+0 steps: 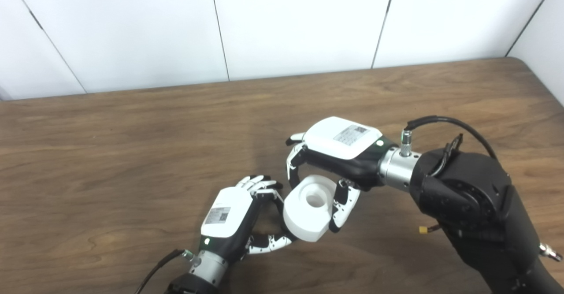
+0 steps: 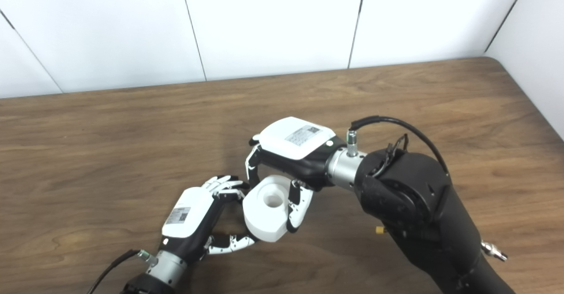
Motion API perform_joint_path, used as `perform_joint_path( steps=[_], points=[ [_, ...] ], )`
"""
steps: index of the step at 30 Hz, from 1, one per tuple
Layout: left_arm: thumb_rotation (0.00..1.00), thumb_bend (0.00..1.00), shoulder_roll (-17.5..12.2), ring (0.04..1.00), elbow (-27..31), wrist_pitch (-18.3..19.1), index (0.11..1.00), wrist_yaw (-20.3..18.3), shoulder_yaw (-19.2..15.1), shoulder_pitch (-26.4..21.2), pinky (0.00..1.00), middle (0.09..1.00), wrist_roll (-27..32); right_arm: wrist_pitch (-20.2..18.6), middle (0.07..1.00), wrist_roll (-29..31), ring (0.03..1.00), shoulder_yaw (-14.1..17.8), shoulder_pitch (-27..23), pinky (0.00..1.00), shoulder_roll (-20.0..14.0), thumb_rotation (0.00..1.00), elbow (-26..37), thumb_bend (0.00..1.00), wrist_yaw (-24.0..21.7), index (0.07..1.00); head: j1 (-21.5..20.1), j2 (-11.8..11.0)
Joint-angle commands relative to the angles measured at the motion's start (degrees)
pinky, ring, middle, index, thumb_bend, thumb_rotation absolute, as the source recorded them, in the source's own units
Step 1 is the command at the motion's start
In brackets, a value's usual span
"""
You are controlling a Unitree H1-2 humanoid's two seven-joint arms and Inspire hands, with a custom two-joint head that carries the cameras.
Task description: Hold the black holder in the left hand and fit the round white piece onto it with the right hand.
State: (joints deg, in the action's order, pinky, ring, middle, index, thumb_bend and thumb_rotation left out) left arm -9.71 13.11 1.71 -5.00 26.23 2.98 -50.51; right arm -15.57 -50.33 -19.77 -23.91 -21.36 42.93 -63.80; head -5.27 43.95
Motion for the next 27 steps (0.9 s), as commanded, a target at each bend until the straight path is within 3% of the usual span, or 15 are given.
perform_joint_path(
  steps=[1,21,22,23,27],
  points=[
    [0.05,0.52,-0.5,0.884,-1.2,1.9,0.488,-3.5,0.6,2.0,0.9,0.801,0.5,1.5,0.752,-0.2,0.908,0.8,-0.6,0.85,0.0,0.13,0.2,0.52,2.3,0.482,0.0,0.1],
    [0.05,0.52,0.0,0.883,-1.5,2.1,0.488,-3.2,0.8,2.1,0.89,0.801,-0.2,4.3,0.763,-1.4,0.909,0.8,0.7,0.83,-0.3,0.14,-1.7,0.52,4.2,0.492,1.3,0.3],
    [0.05,0.52,0.1,0.884,-1.4,2.2,0.488,-3.3,0.8,2.1,0.89,0.801,-0.2,4.5,0.763,-1.4,0.907,0.7,0.6,0.82,-0.3,0.17,-1.8,0.76,4.1,0.566,1.4,0.2],
    [0.05,0.52,0.1,0.884,-1.4,2.3,0.488,-3.3,0.8,2.1,0.89,0.801,-0.3,4.6,0.767,-1.4,0.906,0.6,0.6,0.82,-0.3,0.19,-1.8,0.85,4.1,0.6,1.4,0.2],
    [0.05,0.52,0.1,0.886,-1.5,2.2,0.488,-3.2,0.8,2.1,0.89,0.802,-0.3,4.7,0.793,-1.0,0.906,0.7,0.4,0.82,-0.3,0.24,-1.7,0.96,3.8,0.659,1.5,0.0]
  ],
)
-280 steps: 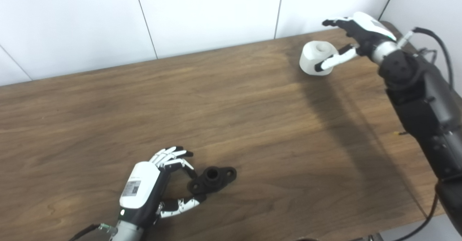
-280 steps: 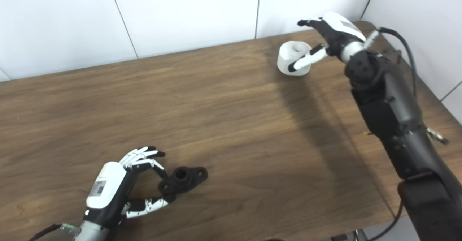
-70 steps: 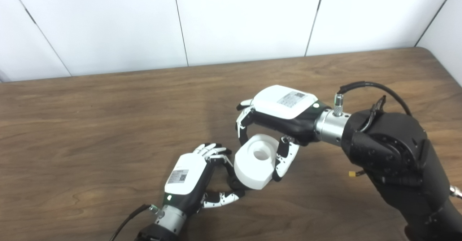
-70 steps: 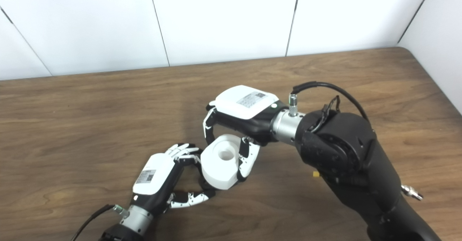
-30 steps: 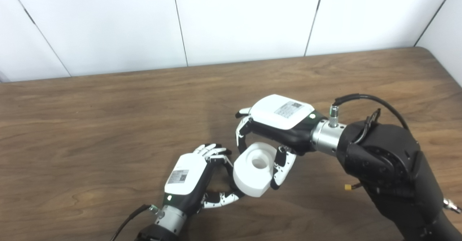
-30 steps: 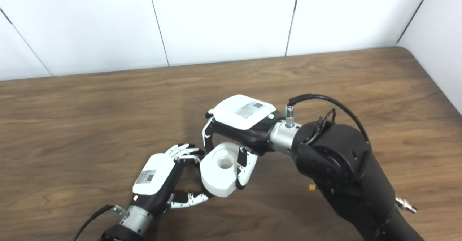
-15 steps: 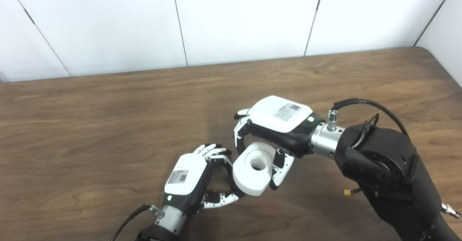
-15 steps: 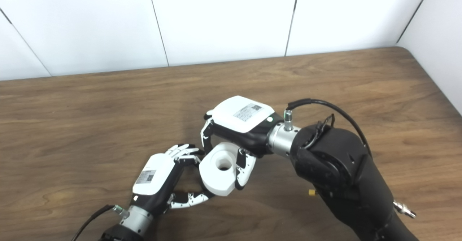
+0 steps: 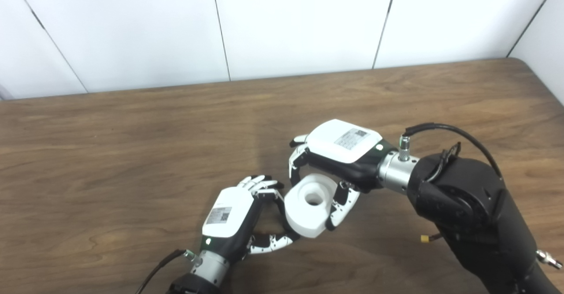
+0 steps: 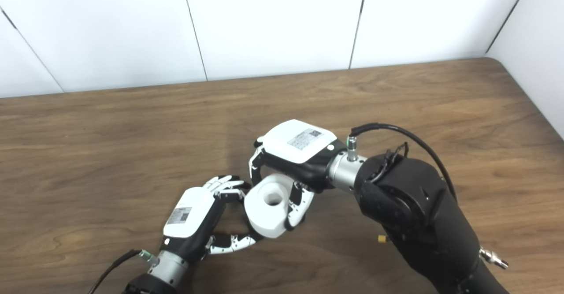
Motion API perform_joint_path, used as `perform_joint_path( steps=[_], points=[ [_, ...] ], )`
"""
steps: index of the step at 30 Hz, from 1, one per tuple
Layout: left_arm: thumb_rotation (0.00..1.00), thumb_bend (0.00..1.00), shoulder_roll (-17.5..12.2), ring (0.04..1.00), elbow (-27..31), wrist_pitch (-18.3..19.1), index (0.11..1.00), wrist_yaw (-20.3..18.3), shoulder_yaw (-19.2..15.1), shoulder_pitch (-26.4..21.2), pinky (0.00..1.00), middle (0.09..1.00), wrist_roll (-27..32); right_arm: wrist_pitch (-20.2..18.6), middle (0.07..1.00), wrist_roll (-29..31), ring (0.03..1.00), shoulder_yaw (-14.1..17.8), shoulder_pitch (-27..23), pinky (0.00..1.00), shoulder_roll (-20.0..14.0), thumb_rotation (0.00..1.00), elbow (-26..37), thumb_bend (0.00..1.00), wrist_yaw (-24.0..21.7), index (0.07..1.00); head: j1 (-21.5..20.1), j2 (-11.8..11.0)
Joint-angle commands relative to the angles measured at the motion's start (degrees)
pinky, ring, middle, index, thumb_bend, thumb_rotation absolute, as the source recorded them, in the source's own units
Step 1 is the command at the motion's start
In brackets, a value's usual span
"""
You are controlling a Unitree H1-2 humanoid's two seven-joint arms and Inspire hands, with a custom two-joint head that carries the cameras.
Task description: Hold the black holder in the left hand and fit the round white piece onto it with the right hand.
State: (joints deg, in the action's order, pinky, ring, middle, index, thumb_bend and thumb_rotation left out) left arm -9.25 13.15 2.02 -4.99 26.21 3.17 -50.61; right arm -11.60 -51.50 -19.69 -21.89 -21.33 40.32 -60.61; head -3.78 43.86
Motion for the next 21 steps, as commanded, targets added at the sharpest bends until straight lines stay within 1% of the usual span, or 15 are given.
perform_joint_path(
  steps=[1,3,5,8,12,17,21],
  points=[
    [0.05,0.52,-0.3,0.885,-1.7,1.8,0.488,-3.1,0.9,1.8,0.89,0.801,-0.2,0.7,0.815,0.2,0.914,0.7,-1.8,0.82,-0.3,0.25,1.0,0.98,0.3,0.69,0.0,0.0],
    [0.05,0.52,-0.4,0.883,-1.8,1.7,0.488,-3.0,0.9,1.8,0.89,0.8,-0.2,0.6,0.834,0.3,0.921,0.7,-2.1,0.81,-0.3,0.26,1.1,1.0,-0.2,0.718,0.0,0.0],
    [0.05,0.52,-0.3,0.882,-1.9,1.7,0.488,-2.9,1.0,1.7,0.89,0.797,-0.5,0.2,0.873,0.3,0.936,0.8,-2.3,0.82,-0.3,0.27,1.2,1.0,-1.0,0.767,-0.3,0.1],
    [0.05,0.52,-0.3,0.88,-2.1,1.9,0.488,-3.0,1.0,1.6,0.88,0.796,-0.7,-0.1,0.916,0.3,0.959,0.9,-2.6,0.86,-0.3,0.29,1.4,1.0,-2.1,0.819,-0.3,-0.2],
    [0.05,0.52,-0.1,0.881,-2.2,2.0,0.488,-3.3,0.9,1.4,0.89,0.794,-0.3,0.6,0.952,0.1,0.979,1.0,-2.7,0.91,-0.4,0.31,1.5,1.0,-1.9,0.855,-0.4,-0.2],
    [0.05,0.52,-0.2,0.876,-2.5,1.8,0.488,-3.0,0.9,1.3,0.89,0.789,-0.5,0.7,0.969,0.6,0.993,1.3,-2.9,0.92,-0.5,0.33,1.6,1.0,-1.8,0.873,-0.4,-0.2],
    [0.05,0.52,-0.5,0.877,-3.1,1.5,0.488,-3.0,0.7,1.1,0.9,0.789,0.0,-0.3,0.978,0.5,1.0,1.6,-3.4,0.93,-0.2,0.33,1.8,1.0,-2.5,0.894,-0.9,-0.5]
  ],
)
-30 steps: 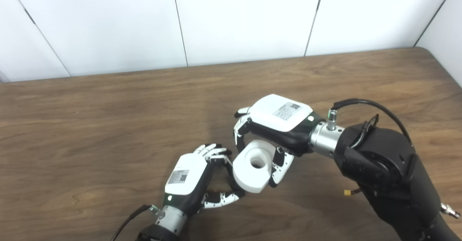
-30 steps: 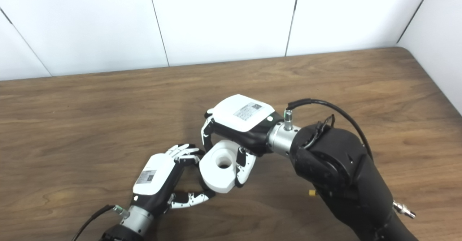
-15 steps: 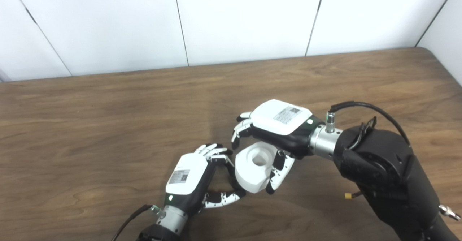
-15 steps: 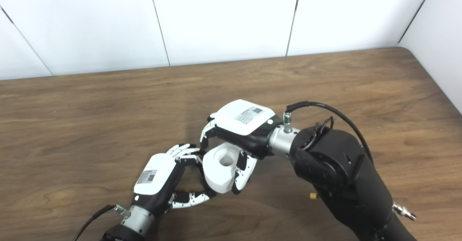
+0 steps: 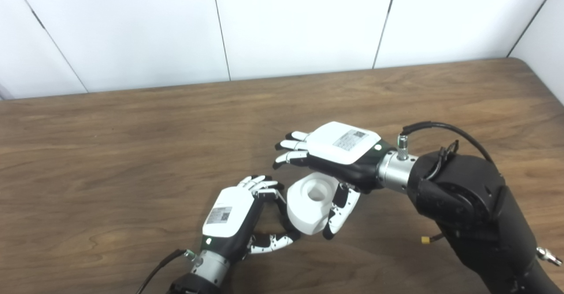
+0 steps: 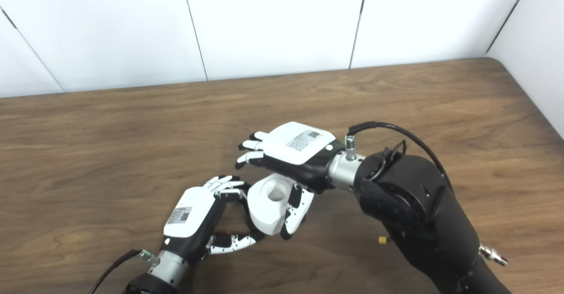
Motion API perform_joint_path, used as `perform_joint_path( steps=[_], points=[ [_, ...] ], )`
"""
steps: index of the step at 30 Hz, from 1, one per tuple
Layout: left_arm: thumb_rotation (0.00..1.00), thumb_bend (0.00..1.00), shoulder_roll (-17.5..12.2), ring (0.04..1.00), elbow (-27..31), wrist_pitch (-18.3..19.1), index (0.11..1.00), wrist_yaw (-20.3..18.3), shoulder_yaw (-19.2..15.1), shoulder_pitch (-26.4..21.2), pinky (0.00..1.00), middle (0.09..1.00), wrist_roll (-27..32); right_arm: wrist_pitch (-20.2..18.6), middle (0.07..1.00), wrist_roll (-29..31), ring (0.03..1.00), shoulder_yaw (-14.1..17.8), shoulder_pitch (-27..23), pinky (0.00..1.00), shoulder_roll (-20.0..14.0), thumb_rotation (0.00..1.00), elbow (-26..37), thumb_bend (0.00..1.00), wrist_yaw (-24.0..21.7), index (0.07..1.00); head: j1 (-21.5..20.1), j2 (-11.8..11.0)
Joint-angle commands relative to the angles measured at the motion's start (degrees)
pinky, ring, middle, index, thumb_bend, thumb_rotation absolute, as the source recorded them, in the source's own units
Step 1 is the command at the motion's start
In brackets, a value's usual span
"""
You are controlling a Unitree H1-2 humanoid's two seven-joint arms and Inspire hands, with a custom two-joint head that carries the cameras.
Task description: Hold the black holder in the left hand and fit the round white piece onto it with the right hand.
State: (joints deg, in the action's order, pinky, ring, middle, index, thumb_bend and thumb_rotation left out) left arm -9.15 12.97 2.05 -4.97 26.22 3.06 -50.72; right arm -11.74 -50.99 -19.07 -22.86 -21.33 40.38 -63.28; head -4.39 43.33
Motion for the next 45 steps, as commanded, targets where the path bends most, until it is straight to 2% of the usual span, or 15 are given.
perform_joint_path(
  steps=[1,6,19,20,21,22,26,30,34,37,40,45],
  points=[
    [0.05,0.52,-0.7,0.876,-3.0,1.4,0.488,-2.9,0.6,1.1,0.9,0.788,0.2,-0.5,0.983,-0.1,1.0,1.1,-2.8,0.94,-0.2,0.33,1.8,1.0,-0.4,0.903,-0.3,-0.1],
    [0.05,0.52,-1.0,0.87,-3.7,1.0,0.488,-2.4,0.4,1.0,0.88,0.784,0.4,-1.5,0.996,-0.9,1.0,1.5,-4.0,0.95,-0.2,0.37,2.3,1.0,-2.2,0.937,-0.1,-0.4],
    [0.07,0.52,-1.6,0.862,-4.7,0.3,0.496,-1.1,-0.7,0.9,0.89,0.785,1.5,-2.8,0.991,0.6,1.0,5.4,-5.4,0.96,-1.8,0.43,3.1,1.0,-3.0,0.949,0.5,-0.5],
    [0.1,0.68,-1.6,0.861,-4.7,0.5,0.584,-1.2,-0.7,0.9,0.89,0.786,1.6,-2.6,0.994,0.8,1.0,5.6,-5.4,0.97,-2.1,0.43,2.9,1.0,-2.8,0.952,0.6,-0.4],
    [0.14,0.79,-1.7,0.863,-4.6,0.6,0.659,-1.4,-0.8,0.8,0.89,0.791,1.6,-2.3,0.995,0.9,1.0,5.7,-5.5,0.97,-2.3,0.44,2.6,1.0,-2.5,0.955,1.0,-0.5],
    [0.16,0.83,-1.7,0.864,-4.5,0.9,0.697,-1.7,-0.8,0.8,0.89,0.796,1.6,-2.1,0.993,1.0,1.0,5.7,-5.5,0.97,-2.5,0.45,2.3,1.0,-2.1,0.954,1.0,-0.5],
    [0.21,0.92,-1.6,0.873,-3.3,2.1,0.81,-3.0,-1.1,1.0,0.9,0.819,1.8,-2.3,0.998,1.3,1.0,6.2,-5.7,0.98,-3.0,0.46,1.6,1.0,-1.8,0.962,1.3,-0.5],
    [0.22,0.97,-1.5,0.882,-2.3,2.2,0.856,-3.7,-1.6,1.2,0.9,0.844,3.1,-2.4,1.0,1.3,1.0,6.6,-5.9,0.99,-3.5,0.45,1.2,1.0,-1.9,0.97,1.3,-0.5],
    [0.23,1.0,-2.0,0.884,-0.6,2.0,0.893,-5.4,-2.2,1.1,0.9,0.861,5.1,-2.2,1.0,1.9,1.0,7.2,-6.0,0.97,-4.1,0.46,0.6,1.0,-1.5,0.969,1.5,-0.4],
    [0.24,1.0,-1.8,0.889,1.6,3.9,0.925,-7.9,-3.3,1.3,0.89,0.876,6.7,-2.4,1.0,2.6,1.0,7.6,-6.1,0.96,-4.7,0.48,0.5,1.0,-1.5,0.974,2.2,-0.2],
    [0.24,1.0,-2.0,0.906,4.5,6.6,0.95,-11.3,-4.5,1.4,0.86,0.902,8.9,-2.6,1.0,2.7,1.0,7.6,-6.2,0.96,-5.1,0.49,0.3,1.0,-1.6,0.975,2.4,-0.2],
    [0.26,1.0,-3.9,0.927,10.8,12.9,0.995,-18.8,-6.5,0.9,0.81,0.941,13.2,-4.3,1.0,3.2,1.0,7.9,-6.1,0.95,-5.5,0.48,-0.2,1.0,-2.4,0.975,3.2,-0.4]
  ],
)
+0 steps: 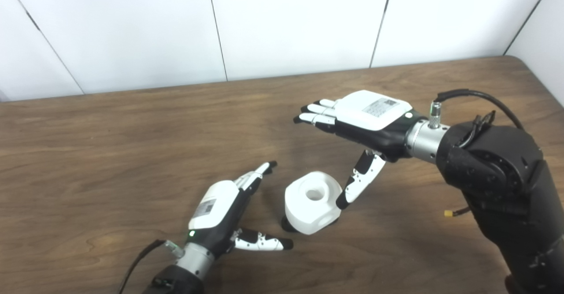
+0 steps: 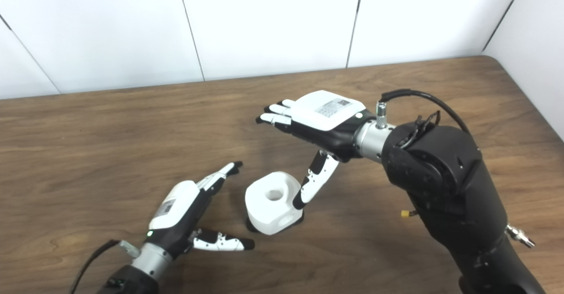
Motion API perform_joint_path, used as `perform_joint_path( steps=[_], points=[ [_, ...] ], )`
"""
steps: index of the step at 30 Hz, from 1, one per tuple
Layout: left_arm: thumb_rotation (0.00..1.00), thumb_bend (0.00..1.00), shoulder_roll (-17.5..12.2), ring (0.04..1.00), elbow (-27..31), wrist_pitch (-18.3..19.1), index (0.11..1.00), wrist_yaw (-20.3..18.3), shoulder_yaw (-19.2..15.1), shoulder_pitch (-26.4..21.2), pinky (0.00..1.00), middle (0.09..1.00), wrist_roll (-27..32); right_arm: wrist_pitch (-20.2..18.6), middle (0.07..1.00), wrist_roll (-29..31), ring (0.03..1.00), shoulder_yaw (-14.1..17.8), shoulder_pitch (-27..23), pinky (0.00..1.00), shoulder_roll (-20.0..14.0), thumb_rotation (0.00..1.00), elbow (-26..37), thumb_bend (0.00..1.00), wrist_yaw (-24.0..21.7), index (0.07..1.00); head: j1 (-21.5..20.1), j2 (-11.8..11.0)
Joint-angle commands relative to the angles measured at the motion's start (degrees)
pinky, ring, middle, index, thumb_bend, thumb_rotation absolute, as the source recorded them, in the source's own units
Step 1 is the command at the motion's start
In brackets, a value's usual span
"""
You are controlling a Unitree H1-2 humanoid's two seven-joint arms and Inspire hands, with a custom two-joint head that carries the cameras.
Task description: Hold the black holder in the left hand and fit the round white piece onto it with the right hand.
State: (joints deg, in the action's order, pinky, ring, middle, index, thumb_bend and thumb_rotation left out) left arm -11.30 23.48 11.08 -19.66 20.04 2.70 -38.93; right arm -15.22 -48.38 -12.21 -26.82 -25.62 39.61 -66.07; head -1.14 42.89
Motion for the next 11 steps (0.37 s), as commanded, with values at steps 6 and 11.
perform_joint_path(
  steps=[6,11],
  points=[
    [0.23,1.0,-3.2,0.957,5.9,8.1,1.0,-5.8,-6.1,1.2,0.85,0.962,9.7,-5.2,0.996,4.8,1.0,3.7,-0.4,0.97,-3.2,0.57,-0.4,1.0,0.4,0.972,0.3,0.0],
    [0.26,1.0,-4.4,0.988,9.1,11.5,1.0,-5.7,-11.9,1.6,0.93,0.982,16.3,-10.0,0.988,10.9,1.0,7.5,1.9,0.87,-5.6,0.76,-1.5,0.92,2.0,0.974,0.6,0.3]
  ],
)
